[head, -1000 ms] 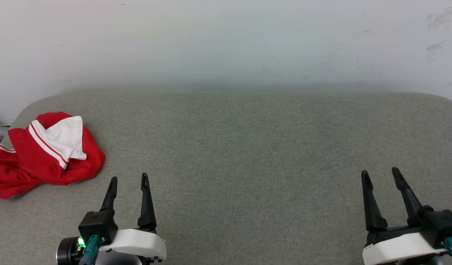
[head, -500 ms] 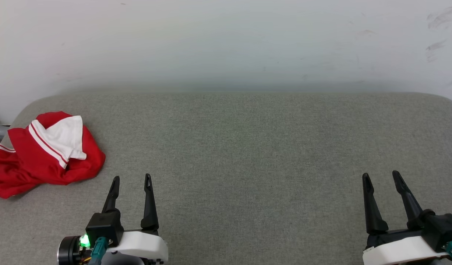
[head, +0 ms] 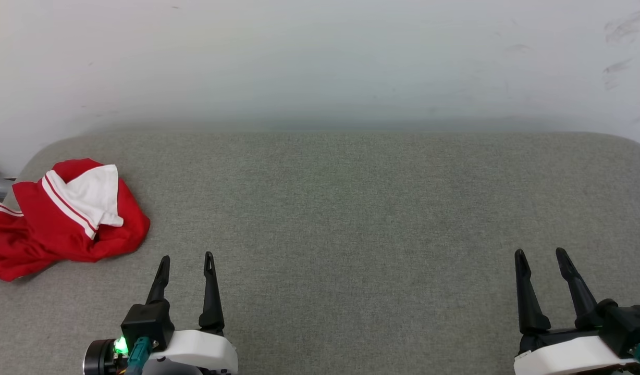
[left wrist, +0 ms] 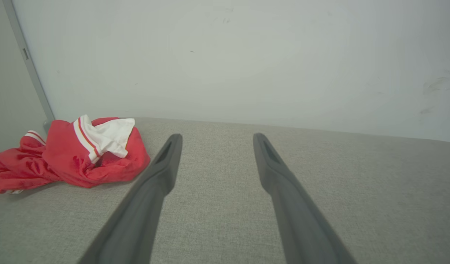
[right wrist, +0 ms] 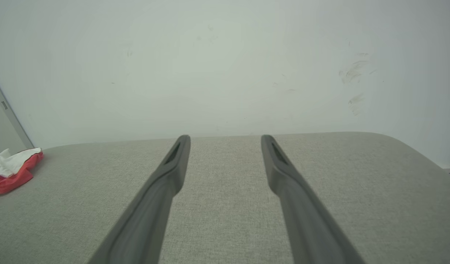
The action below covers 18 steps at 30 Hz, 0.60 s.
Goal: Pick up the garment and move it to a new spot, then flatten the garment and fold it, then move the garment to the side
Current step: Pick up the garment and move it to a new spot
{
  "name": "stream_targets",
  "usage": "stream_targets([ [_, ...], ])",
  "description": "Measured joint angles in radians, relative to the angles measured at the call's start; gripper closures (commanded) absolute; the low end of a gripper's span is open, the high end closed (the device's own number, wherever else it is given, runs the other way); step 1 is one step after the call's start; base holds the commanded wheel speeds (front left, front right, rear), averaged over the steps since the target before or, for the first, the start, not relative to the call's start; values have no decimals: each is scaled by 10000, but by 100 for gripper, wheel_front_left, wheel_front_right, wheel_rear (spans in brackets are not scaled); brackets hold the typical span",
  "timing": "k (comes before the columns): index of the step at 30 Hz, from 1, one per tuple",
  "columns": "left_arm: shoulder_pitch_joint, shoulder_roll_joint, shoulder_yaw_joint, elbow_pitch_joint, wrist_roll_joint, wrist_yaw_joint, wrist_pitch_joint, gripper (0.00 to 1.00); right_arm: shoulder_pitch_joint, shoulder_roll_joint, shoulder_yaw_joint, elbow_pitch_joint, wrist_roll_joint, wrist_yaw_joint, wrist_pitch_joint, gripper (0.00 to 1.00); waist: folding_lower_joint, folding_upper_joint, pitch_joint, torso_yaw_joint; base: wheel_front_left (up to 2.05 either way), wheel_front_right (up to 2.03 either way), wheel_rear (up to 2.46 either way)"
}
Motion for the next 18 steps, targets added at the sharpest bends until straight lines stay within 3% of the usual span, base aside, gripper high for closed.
stream_targets([
  [18, 4, 0, 82, 167, -6, -27, 0, 0, 3, 0, 8, 48, 71, 0, 0, 0, 0, 0, 3, 143, 0, 0, 0],
])
